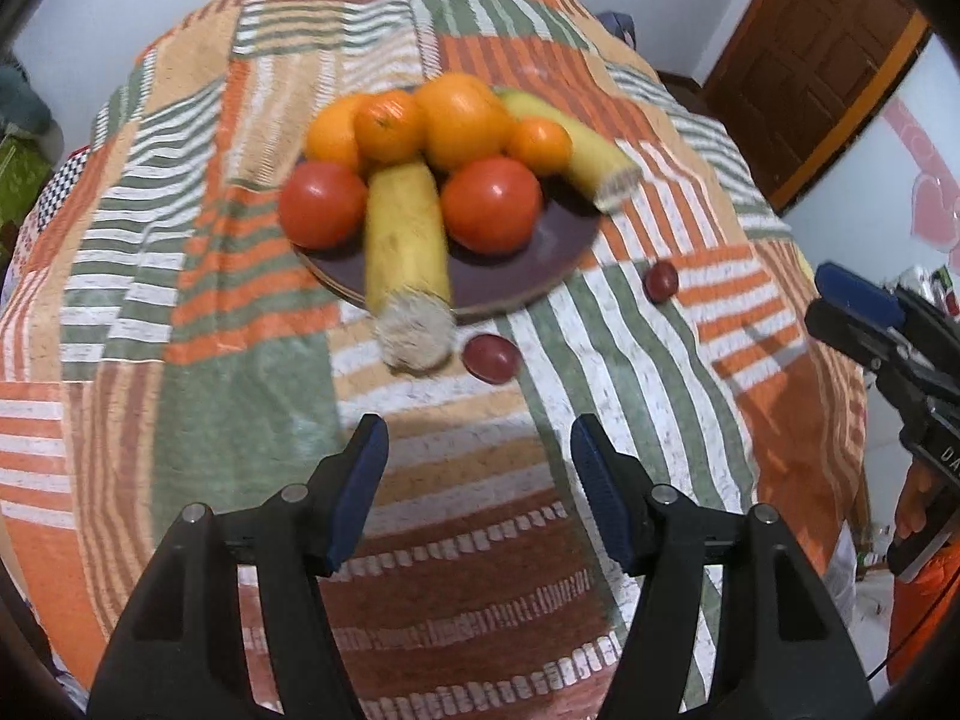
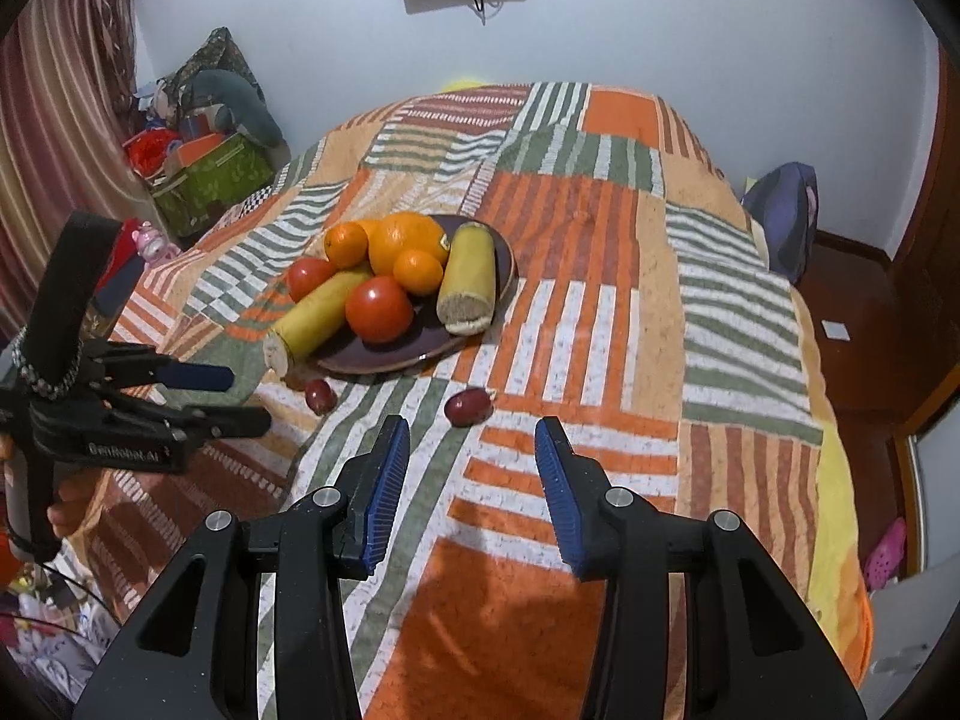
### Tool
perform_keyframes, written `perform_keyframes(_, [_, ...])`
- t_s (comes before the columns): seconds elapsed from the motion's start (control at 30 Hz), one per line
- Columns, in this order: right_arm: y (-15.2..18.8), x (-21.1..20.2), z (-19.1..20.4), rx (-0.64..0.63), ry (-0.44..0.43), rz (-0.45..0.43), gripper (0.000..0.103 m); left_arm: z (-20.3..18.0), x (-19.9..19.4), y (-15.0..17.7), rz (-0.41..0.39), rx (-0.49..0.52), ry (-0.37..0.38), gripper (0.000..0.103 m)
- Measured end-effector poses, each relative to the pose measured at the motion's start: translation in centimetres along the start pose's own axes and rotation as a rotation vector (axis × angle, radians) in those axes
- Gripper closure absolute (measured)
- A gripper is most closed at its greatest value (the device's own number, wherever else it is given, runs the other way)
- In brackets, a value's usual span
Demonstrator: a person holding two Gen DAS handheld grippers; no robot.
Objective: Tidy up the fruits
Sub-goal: 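Move the left tool to a dark red grape while the right tool approaches another grape, then grasp a dark red grape with the left tool while the right tool grasps another grape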
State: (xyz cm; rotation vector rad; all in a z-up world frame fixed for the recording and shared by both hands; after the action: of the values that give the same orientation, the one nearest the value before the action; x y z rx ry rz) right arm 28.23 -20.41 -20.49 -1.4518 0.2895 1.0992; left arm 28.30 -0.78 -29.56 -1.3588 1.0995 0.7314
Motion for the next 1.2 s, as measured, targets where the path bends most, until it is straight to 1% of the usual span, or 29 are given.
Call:
perform_keyframes(0.1, [0.3,0.5,-0.1,0.028,-0.028,0.011,0.063,-1.0,1.0,0.2,0.013,0.034,0.004,0.054])
perform_keyframes(0.17, [0.3,1.0,-0.2,0.04,-0.037,0.02,0.063,-1.3,1.5,0.2,0.017,0.038,0.011,0.056])
perform_keyframes(0.4, [0.8,2.8,0.4,0.015,-0.042,0.057,0.063,-1.0,3.0,-0.5,0.029,0.011,0.026,0.06])
perform_keyframes(0.57, [0.8,4.1,0.6,0.004,-0.041,0.069,0.063,-1.2,3.7,-1.1,0.012,0.005,0.024,0.06])
perform_keyframes(0.73, [0.6,5.7,0.6,0.005,-0.04,0.084,0.063,-1.6,4.4,-1.6,-0.008,0.018,0.005,0.061])
perform_keyframes(0.9, [0.5,7.2,0.7,0.004,-0.037,0.1,0.063,-1.4,4.7,-2.0,-0.021,0.004,0.009,0.061])
perform_keyframes(0.97, [0.6,7.7,0.8,0.009,-0.035,0.099,0.064,-1.3,4.8,-2.1,-0.029,0.006,0.004,0.061])
perform_keyframes(1.03, [0.8,8.1,0.7,0.011,-0.027,0.1,0.069,-1.2,4.9,-2.2,-0.038,0.008,-0.003,0.061])
perform_keyframes(1.07, [0.8,8.3,0.6,0.01,-0.023,0.099,0.07,-1.2,4.9,-2.3,-0.041,0.005,-0.003,0.061])
perform_keyframes(1.13, [0.7,8.4,0.4,0.009,-0.015,0.091,0.075,-1.0,5.0,-2.4,-0.045,-0.002,-0.004,0.064])
perform_keyframes(1.2, [0.5,8.5,0.2,0.013,-0.014,0.089,0.076,-0.8,5.1,-2.6,-0.046,-0.007,-0.001,0.067])
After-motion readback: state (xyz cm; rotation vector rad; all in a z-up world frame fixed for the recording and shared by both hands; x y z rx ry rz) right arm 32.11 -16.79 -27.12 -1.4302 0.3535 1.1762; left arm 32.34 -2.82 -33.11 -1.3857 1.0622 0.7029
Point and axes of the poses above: each gripper's, at about its wrist camera, not at the fingertips, and x roughly the way its jaws point, z to its left, y to its underside, the point moved 7 cm from there along x, roughly the way its jaws point, and after that the axes turned 3 degrees about x, right-handed, at the moved point
